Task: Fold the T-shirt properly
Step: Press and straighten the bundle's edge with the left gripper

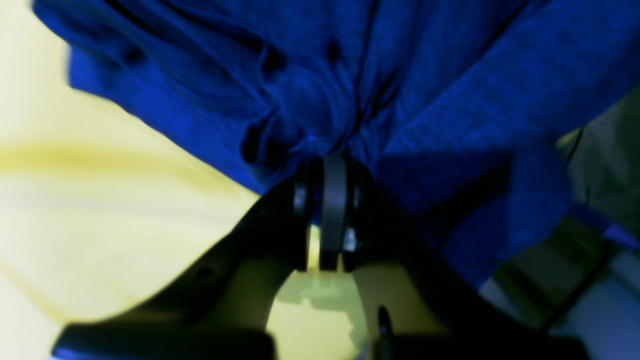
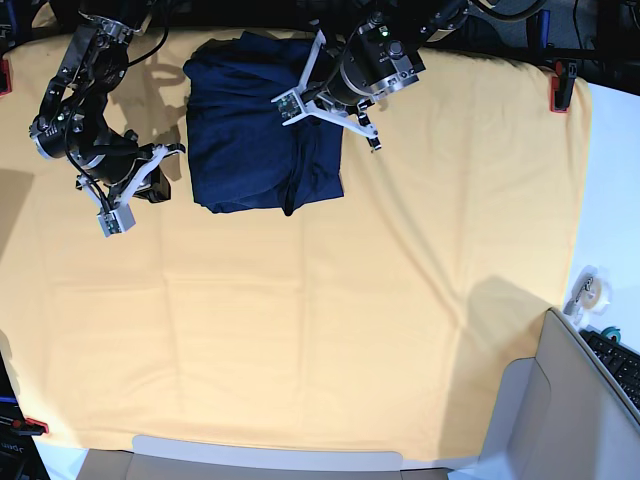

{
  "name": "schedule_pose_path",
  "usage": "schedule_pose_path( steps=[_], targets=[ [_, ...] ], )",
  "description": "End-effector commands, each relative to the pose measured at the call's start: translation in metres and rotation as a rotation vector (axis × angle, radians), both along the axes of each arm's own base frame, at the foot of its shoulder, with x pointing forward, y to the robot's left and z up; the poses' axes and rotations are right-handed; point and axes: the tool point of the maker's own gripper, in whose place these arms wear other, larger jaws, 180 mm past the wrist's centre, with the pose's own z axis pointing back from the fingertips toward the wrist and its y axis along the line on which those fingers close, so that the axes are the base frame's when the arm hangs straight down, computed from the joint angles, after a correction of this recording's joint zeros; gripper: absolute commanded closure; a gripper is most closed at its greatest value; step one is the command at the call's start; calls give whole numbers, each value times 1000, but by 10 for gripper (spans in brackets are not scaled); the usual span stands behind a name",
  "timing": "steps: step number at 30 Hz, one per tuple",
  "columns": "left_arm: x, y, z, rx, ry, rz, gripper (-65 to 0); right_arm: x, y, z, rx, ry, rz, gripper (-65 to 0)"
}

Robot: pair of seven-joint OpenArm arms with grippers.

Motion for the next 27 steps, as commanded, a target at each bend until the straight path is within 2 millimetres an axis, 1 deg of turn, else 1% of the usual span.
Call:
schedule_pose_path(
  steps=[1,4,9,11,13,16,19,21,23,27],
  targets=[
    [2,0,5,-4,-11,8,-17,9,-1,14,-1,-56,4,0],
    [2,-4,7,-25,-19,4,-17,9,-2,14,-1,-56,2,0],
    [5,-3,10,-29,-31,10,-17,10,-1,15,0,-59,2,0],
    [15,5,11,7,-73,52,-17,12,-2,17,-1,-65,2,0],
    [31,21,16,71,-160,138,-17,13,-2,18,-1,-68,2,0],
    [52,43,28,191,-300,197,-17,13,-2,18,-1,-70,2,0],
    [61,50,36,251,-370,193,-17,13,-2,18,-2,-69,2,0],
    [62,47,37,248,-377,165,-17,13,-2,18,-2,-69,2,0],
    [64,35,40,200,-391,138,-17,14,-1,19,0,-72,2,0],
    [57,-9,53,70,-424,65,-17,18,-1,22,1,-83,2,0]
  ],
)
